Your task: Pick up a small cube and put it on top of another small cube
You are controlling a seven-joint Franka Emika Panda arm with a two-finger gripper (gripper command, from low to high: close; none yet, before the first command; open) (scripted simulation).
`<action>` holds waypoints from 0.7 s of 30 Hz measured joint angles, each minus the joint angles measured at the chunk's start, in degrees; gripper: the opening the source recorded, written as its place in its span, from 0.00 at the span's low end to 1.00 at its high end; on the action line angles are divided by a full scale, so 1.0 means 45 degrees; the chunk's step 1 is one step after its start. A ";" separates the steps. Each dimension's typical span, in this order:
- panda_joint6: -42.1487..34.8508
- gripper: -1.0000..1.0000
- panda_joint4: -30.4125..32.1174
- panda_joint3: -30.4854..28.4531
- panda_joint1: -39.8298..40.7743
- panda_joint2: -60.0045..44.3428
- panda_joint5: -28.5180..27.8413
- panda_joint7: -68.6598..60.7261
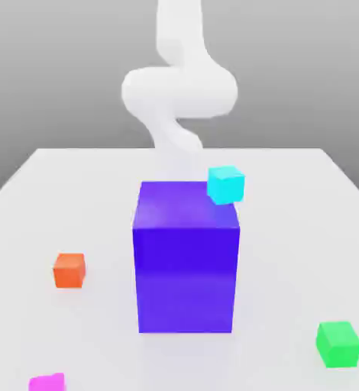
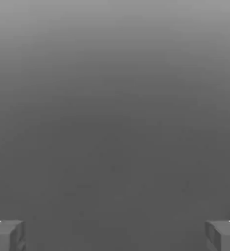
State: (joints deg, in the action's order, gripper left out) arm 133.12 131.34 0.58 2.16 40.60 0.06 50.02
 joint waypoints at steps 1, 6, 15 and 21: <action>0.0128 0.50 -0.0042 0.0056 0.0206 -0.0501 0.0001 0.0405; 0.0727 0.50 -0.0242 0.0318 0.1142 -0.2846 -0.0040 0.2328; 0.1792 0.50 -0.0593 0.0347 0.2308 -0.7004 -0.0405 0.5950; 0.2497 0.50 -0.0829 0.0032 0.2904 -0.9772 -0.0477 0.8239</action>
State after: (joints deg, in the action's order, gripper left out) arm 144.36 127.61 0.72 15.23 -3.37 -2.09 87.10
